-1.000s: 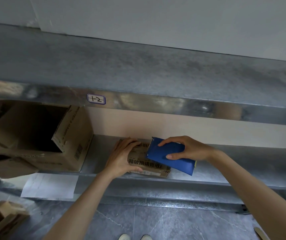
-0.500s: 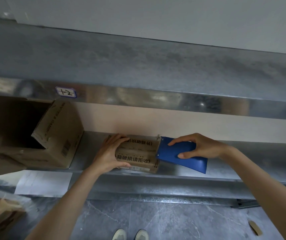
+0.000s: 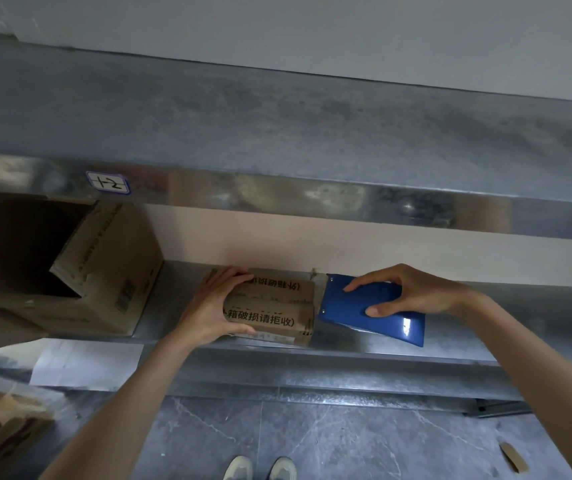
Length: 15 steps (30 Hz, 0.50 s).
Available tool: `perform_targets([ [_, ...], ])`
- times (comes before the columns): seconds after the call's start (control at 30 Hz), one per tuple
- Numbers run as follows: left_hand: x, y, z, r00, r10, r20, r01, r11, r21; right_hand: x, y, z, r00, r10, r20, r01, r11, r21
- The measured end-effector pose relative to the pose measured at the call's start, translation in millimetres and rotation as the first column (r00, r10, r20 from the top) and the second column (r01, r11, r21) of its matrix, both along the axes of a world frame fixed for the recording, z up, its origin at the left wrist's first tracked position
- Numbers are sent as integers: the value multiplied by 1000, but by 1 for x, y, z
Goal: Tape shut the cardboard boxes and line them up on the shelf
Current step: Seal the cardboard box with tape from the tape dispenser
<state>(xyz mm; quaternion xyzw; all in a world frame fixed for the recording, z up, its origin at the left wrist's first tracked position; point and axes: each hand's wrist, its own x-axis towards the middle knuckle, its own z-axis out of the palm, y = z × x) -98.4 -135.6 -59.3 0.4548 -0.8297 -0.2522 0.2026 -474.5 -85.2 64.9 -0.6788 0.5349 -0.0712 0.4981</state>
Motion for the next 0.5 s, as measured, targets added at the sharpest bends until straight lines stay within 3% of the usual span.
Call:
perform_targets([
  [0.5,-1,1,2,1000,1,-1,-1,1000,16,-5,-4,-10,998,23,-61,-21,999,24],
])
